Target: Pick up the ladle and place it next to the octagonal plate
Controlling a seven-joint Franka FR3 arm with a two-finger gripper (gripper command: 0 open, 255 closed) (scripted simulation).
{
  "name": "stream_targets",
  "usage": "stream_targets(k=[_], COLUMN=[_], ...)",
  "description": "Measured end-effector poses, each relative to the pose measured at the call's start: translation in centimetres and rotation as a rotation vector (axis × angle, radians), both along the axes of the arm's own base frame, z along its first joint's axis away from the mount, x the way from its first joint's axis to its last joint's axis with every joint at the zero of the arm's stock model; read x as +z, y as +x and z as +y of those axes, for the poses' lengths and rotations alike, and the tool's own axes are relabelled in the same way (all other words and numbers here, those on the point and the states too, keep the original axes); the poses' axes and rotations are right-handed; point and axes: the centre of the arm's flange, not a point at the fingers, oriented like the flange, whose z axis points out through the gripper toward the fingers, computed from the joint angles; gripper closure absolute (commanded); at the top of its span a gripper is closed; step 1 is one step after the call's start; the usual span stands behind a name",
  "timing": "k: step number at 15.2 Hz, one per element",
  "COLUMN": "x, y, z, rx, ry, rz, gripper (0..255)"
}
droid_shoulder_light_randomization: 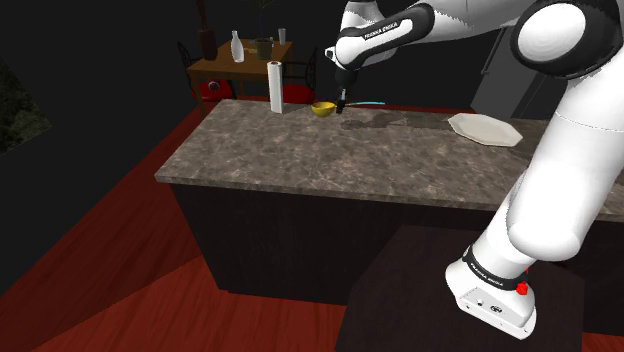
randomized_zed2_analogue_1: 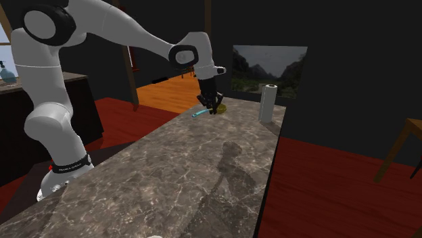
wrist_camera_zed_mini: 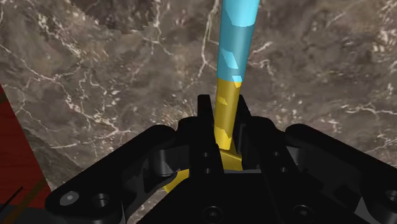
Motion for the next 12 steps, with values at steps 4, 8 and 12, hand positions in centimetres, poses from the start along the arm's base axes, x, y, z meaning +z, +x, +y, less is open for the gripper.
stream_targets(k=[4, 8, 12], x=[0.7, 0.9, 0.7], y=[-2.5, -6.8, -11.5], z=[-1.4, -4.0, -6.4], rx=[0.0, -0.001, -0.001], ry=[0.0, 0.0, 0.0], rz=[0.0, 0.001, 0.0], gripper=[255, 255, 255])
